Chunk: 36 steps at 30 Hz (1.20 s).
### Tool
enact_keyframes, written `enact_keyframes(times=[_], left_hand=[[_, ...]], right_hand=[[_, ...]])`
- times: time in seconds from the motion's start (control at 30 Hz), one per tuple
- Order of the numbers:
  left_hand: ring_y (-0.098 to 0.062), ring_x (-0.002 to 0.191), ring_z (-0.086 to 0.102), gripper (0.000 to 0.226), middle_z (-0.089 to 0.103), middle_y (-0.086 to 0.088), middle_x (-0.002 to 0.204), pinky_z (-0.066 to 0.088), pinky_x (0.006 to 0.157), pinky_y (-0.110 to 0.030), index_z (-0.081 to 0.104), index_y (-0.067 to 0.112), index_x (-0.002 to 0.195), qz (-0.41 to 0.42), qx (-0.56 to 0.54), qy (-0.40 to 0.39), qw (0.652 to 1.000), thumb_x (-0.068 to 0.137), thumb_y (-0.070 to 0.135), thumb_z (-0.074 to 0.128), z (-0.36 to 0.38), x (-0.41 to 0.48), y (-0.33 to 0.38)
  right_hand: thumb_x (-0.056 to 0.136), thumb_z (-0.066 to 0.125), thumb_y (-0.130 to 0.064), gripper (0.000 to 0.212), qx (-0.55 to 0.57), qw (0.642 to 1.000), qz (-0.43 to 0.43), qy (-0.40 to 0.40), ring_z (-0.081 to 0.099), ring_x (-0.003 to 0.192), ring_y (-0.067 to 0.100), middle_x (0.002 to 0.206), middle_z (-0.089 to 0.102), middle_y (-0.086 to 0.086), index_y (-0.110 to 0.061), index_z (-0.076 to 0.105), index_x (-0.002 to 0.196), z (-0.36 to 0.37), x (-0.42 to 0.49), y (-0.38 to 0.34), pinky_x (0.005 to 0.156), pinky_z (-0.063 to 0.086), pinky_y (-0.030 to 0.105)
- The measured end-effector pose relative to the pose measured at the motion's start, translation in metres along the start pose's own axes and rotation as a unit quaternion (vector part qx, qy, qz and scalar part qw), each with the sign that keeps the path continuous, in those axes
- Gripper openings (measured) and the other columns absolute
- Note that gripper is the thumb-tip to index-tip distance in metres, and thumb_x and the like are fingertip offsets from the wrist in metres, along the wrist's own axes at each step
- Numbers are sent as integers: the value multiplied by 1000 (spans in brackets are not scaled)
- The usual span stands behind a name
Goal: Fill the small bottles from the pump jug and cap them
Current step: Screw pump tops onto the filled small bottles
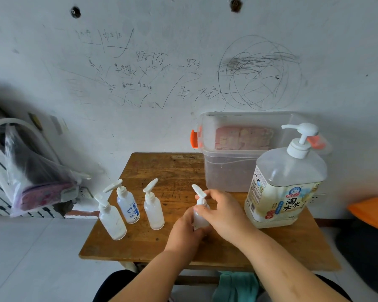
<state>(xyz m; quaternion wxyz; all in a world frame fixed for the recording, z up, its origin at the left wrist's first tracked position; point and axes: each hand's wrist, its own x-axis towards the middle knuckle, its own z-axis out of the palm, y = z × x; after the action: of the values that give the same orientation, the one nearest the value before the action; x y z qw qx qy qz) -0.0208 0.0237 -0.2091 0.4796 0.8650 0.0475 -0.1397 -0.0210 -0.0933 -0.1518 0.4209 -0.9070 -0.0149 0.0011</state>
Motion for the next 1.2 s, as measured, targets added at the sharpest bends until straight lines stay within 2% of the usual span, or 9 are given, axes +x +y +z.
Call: enact_keyframes(times=[0.1, 0.23, 0.3, 0.4, 0.53, 0.63, 0.83, 1.03, 1.2], left_hand=[[-5, 107, 53, 54, 61, 11, 124, 46, 99, -29, 47, 30, 136, -15, 7, -1, 1000, 88, 24, 70, 0, 1, 1], [-4, 107, 54, 56, 60, 16, 117, 46, 96, -27, 46, 31, 137, -10, 6, 0, 1000, 87, 25, 70, 0, 2, -2], [0, 103, 51, 58, 58, 20, 112, 44, 95, -25, 45, 35, 138, 2, -1, -3, 1000, 87, 22, 70, 0, 2, -4], [-4, 110, 53, 57, 60, 16, 119, 45, 99, -29, 45, 33, 137, -6, 4, -5, 1000, 87, 24, 71, 0, 2, -3], [-9, 117, 56, 55, 60, 17, 115, 45, 101, -32, 47, 32, 136, -12, 8, -10, 1000, 87, 25, 71, 0, 3, -4], [-9, 118, 54, 56, 59, 19, 115, 44, 103, -33, 45, 36, 136, 1, 12, -11, 1000, 87, 21, 69, 0, 4, -5], [-10, 115, 58, 54, 63, 10, 121, 46, 102, -31, 49, 29, 136, -13, 28, -7, 999, 86, 24, 70, -1, 6, -7], [-10, 118, 55, 59, 61, 11, 123, 44, 103, -32, 44, 33, 138, -3, 34, -1, 999, 86, 22, 71, -1, 5, -7], [-9, 115, 57, 59, 63, 13, 121, 47, 104, -33, 45, 34, 138, 4, 32, 8, 999, 86, 23, 71, 1, 3, -7]], right_hand=[[78, 70, -49, 35, -17, 999, 25, 27, 54, 101, 9, 112, 56, -8, -30, 51, 101, 3, 3, -1, 70, 44, 14], [82, 66, -46, 41, 5, 1000, 1, -28, 48, 120, 10, 128, 50, -12, -30, 52, 117, -1, 4, 5, 92, 42, 22], [84, 65, -45, 41, -8, 1000, -7, -13, 49, 121, 11, 130, 51, -9, -29, 54, 120, 1, 4, 9, 92, 43, 21], [77, 70, -51, 63, -45, 997, 38, 39, 47, 121, 13, 130, 50, -5, -24, 49, 131, 6, 4, 6, 96, 46, 26], [78, 70, -48, 59, 10, 1000, 20, -7, 44, 125, 13, 133, 48, -9, -29, 48, 130, 1, 6, 7, 101, 44, 31], [85, 65, -42, 48, 23, 999, -7, -26, 45, 126, 10, 134, 49, -10, -33, 51, 129, -1, 4, 9, 100, 40, 23], [81, 67, -49, 48, -58, 996, 10, 64, 46, 112, 7, 123, 47, -8, -28, 53, 122, 7, 0, 1, 88, 36, 15], [84, 67, -39, 39, -28, 999, -28, -4, 46, 117, 9, 125, 52, -11, -29, 55, 121, -4, 2, 0, 92, 39, 19], [87, 65, -37, 40, -70, 997, -20, 27, 49, 113, 8, 126, 48, -6, -26, 54, 124, -1, -2, -4, 88, 34, 14]])
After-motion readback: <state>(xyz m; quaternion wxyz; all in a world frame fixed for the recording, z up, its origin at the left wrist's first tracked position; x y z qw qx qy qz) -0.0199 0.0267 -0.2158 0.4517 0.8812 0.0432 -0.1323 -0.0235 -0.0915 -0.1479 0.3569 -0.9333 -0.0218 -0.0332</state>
